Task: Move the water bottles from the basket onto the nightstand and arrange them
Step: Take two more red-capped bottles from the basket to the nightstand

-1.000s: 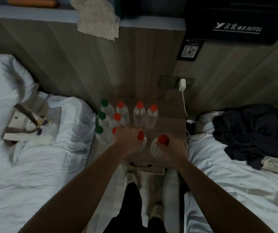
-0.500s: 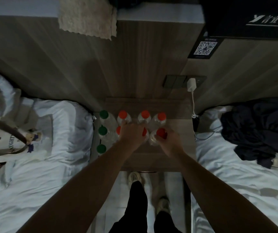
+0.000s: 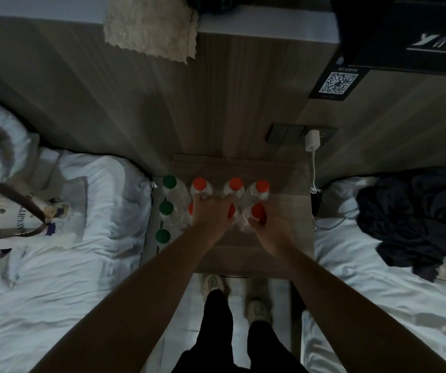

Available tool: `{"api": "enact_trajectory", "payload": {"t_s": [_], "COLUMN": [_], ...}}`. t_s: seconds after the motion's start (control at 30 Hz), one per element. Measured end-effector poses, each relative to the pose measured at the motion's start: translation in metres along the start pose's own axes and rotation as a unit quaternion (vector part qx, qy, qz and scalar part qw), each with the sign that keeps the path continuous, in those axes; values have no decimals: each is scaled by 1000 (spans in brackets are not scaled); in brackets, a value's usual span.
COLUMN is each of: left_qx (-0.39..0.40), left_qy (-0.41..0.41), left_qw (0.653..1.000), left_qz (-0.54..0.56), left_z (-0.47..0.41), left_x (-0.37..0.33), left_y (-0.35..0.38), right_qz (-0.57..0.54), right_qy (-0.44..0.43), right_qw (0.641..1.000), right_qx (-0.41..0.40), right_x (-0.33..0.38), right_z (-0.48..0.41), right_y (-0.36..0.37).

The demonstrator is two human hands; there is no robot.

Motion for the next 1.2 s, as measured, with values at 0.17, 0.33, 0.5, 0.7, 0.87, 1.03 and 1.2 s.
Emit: {"api": "enact_trajectory", "payload": {"t_s": [0.17, 0.33, 0.5, 0.7, 0.87, 1.03, 1.2], "left_qx": [-32, -155, -193, -133, -124, -187, -245], "left_qy": [-60, -101, -203, -355, -446, -529, -579], "left_qw": [998, 980, 932, 863, 808, 723, 636], "left_qz": [3, 78, 229, 335, 364, 402, 448], "left_z": [21, 90, 184, 291, 371, 464, 569], "left_x": [6, -3, -5, -9, -16, -18, -37], "left_y": [-3, -37, 2, 97, 143, 180, 230], "right_qz": [-37, 19, 5, 74, 162, 248, 297], "right_qy": [-57, -99, -91, -112, -190, -299, -374], "right_qw": [997, 993, 980, 943, 904, 832, 777], "right_qx": [37, 62, 177, 305, 347, 396, 410], "right_x": [4, -8, -48, -83, -71, -31, 4], "right_z": [7, 35, 64, 106, 149, 217, 310], "right_y": [-8, -23, 1, 50, 88, 135, 183]}}
Point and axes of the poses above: each hand's wrist, its own z-axis away from the middle knuckle, its own y-axis out of the palm, x = y × z, the point moved 10 cm from there along -z, towards the middle knuckle, and after that the axes turned 12 degrees about z, right-handed, at the moved point
